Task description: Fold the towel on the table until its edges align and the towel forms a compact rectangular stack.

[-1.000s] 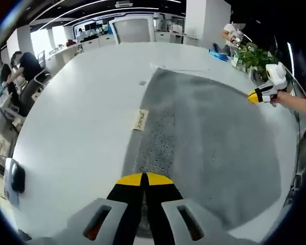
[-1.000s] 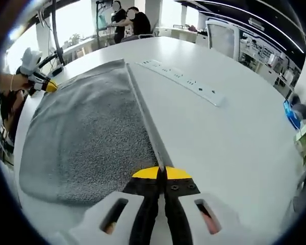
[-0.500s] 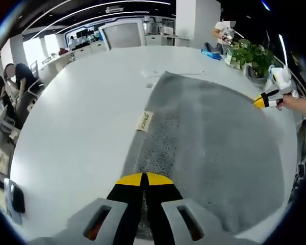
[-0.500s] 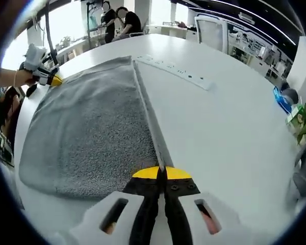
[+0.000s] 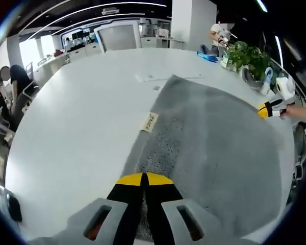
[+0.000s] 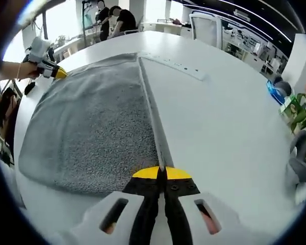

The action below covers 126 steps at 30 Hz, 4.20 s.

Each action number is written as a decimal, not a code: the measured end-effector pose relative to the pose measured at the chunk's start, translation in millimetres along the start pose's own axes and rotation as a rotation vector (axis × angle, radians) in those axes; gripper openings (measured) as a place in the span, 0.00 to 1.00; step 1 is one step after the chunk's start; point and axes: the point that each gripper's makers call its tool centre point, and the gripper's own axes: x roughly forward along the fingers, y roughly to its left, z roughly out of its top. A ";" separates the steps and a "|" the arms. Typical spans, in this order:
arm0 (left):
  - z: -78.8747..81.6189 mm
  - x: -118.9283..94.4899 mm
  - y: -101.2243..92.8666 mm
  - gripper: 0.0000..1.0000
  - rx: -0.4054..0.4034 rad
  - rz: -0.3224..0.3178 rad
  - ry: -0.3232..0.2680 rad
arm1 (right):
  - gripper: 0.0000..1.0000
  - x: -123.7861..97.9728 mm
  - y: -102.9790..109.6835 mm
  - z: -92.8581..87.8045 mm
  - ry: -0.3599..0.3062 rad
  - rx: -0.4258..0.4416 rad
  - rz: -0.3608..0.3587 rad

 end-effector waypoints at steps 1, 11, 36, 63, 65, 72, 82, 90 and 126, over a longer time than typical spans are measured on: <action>2.0 2.0 0.4 0.01 -0.005 -0.005 -0.001 | 0.00 -0.7 0.4 -0.7 0.001 0.000 -0.001; 17.4 15.9 -7.6 0.01 0.097 -0.006 0.028 | 0.00 -15.6 7.1 -19.6 0.045 0.019 -0.015; 55.3 44.9 -31.1 0.01 0.182 -0.079 0.030 | 0.00 -47.2 37.1 -63.8 0.046 0.127 -0.062; 89.5 74.9 -61.3 0.01 0.265 -0.143 0.034 | 0.00 -74.5 87.1 -96.2 0.030 0.223 -0.060; 92.5 77.6 -64.0 0.01 0.270 -0.147 0.031 | 0.00 -75.5 89.6 -97.4 0.031 0.227 -0.059; 99.2 83.6 -71.7 0.01 0.288 -0.170 0.032 | 0.00 -80.2 103.2 -103.5 0.041 0.235 -0.053; 105.0 90.2 -77.8 0.01 0.295 -0.177 0.028 | 0.00 -84.6 117.6 -109.8 0.058 0.245 -0.033; 105.0 87.1 -80.9 0.01 0.311 -0.145 0.045 | 0.00 -84.0 115.9 -108.2 0.079 0.274 0.002; -29.9 -127.4 -161.9 0.19 0.218 -0.383 -0.187 | 0.19 -102.5 144.9 -62.5 -0.032 -0.018 0.181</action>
